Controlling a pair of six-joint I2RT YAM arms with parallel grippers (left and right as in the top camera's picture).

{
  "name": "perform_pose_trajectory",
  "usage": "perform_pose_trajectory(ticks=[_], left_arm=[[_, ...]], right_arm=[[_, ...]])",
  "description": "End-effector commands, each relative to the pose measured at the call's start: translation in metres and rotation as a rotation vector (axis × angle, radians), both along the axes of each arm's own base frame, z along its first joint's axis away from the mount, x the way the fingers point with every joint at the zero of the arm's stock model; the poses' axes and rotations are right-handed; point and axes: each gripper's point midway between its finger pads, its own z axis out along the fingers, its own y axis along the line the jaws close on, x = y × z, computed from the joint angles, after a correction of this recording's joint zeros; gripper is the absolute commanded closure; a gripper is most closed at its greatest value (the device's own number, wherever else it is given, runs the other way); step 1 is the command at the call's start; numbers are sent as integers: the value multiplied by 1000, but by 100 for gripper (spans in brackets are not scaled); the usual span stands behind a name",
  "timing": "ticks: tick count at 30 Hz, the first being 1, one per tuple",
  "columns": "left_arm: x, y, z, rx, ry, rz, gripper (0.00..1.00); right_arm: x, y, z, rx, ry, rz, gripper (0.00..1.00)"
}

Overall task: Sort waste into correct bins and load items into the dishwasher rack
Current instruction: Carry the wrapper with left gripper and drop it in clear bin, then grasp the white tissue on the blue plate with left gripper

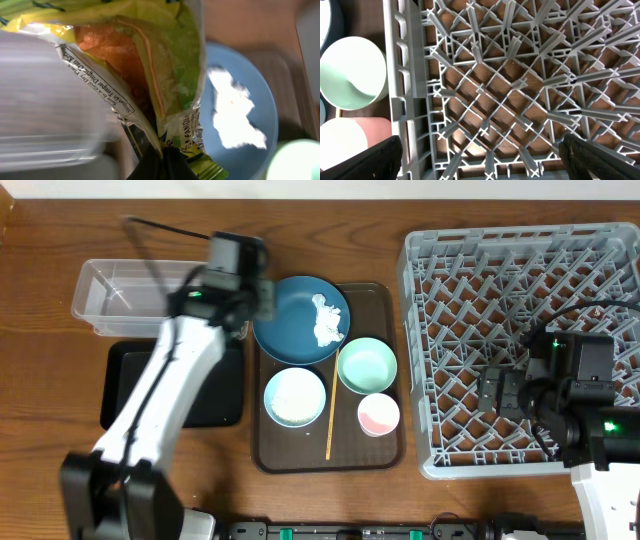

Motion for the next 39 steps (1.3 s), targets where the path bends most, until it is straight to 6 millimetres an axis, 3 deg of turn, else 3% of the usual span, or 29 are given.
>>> perform_pose_trajectory(ticks=[1, 6, 8, 11, 15, 26, 32, 39], left_arm=[[8, 46, 7, 66, -25, 115, 93], [20, 90, -6, 67, -21, 219, 91], [26, 101, -9, 65, -28, 246, 69], [31, 103, -9, 28, -42, 254, 60], [32, 76, -2, -70, -54, 164, 57], [14, -44, -19, -127, 17, -125, 45], [6, -88, -67, -107, 115, -216, 45], [-5, -119, -125, -75, 226, -282, 44]], right_arm=[[2, 3, 8, -3, -25, 23, 1], [2, 3, 8, -3, -24, 23, 1], [2, 3, 8, -3, -24, 23, 1], [1, 3, 8, -3, -20, 23, 1], [1, 3, 8, -3, -21, 23, 1], [1, 3, 8, -3, -20, 23, 1], [1, 3, 8, -3, -19, 23, 1], [1, 3, 8, -3, -20, 23, 1]])
